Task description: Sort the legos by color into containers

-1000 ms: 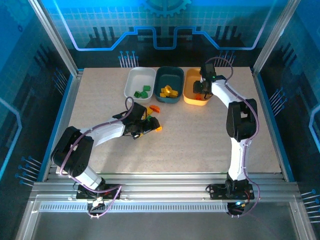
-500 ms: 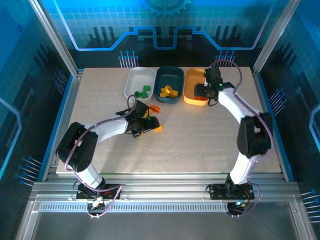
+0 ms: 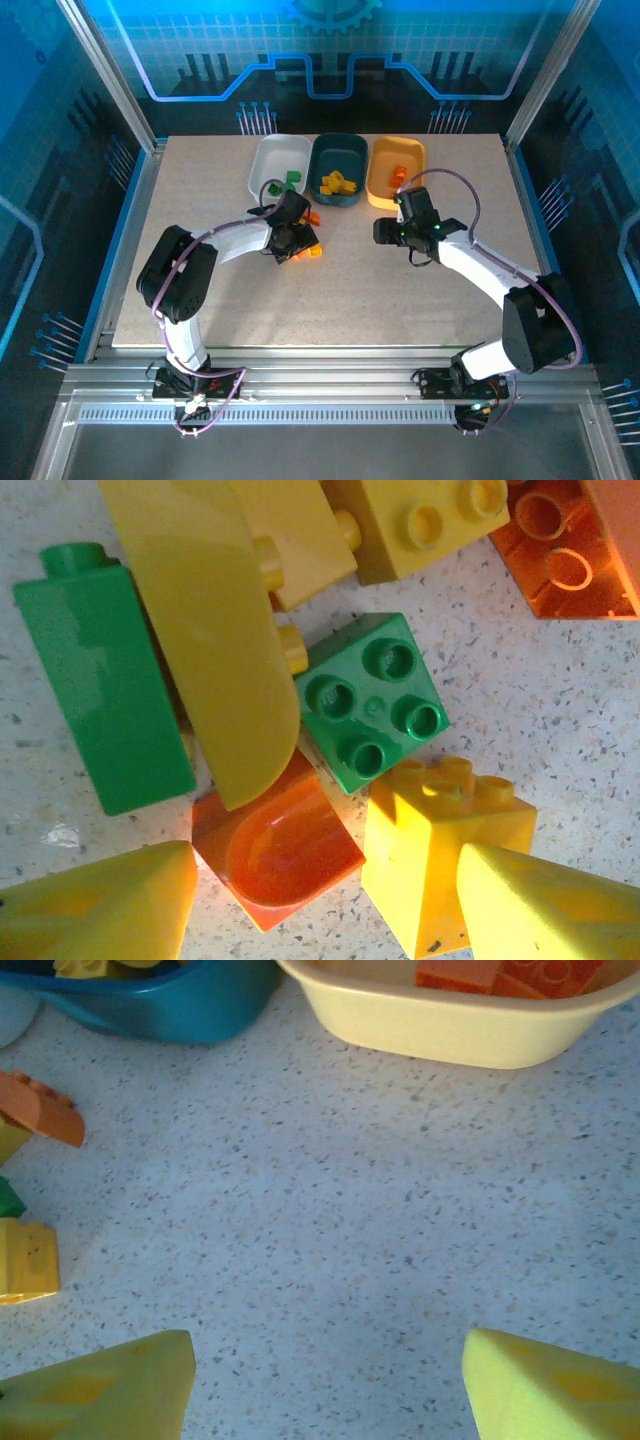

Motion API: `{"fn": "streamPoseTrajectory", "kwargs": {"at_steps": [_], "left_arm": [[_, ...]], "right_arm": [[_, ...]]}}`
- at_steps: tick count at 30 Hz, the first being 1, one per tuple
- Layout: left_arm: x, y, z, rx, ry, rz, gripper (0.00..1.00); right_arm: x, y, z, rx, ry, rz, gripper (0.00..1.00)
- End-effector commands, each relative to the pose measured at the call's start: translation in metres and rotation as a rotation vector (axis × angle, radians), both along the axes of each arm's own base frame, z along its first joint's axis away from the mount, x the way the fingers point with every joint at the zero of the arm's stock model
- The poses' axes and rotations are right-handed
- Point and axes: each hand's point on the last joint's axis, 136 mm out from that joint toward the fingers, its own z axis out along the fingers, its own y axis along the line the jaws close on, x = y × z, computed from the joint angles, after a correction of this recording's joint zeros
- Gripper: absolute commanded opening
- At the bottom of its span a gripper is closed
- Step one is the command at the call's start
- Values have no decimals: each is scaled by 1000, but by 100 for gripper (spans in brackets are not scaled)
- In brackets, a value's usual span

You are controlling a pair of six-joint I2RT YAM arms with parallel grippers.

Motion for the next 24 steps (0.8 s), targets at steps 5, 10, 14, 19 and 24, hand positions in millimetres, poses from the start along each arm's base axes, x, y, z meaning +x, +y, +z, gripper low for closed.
{"fn": "streamPoseTrajectory", "kwargs": {"at_steps": [5,10,14,19,24], "left_arm": [[-5,15,-7,111,29,-47,74],[-9,-5,-7,76,23,-122,75],[-20,-19,-10,74,44,-166,77],[-25,-47,-4,56,20,-238,84],[-17,-26,24,184,-56,-267,92]], "right_arm": [[2,21,20,59,-79,43,72],[0,21,16,50,-75,43,72],[-1,20,17,46,-79,40,72],[-1,18,18,35,-85,34,72],[-2,18,20,30,-95,39,72]]}}
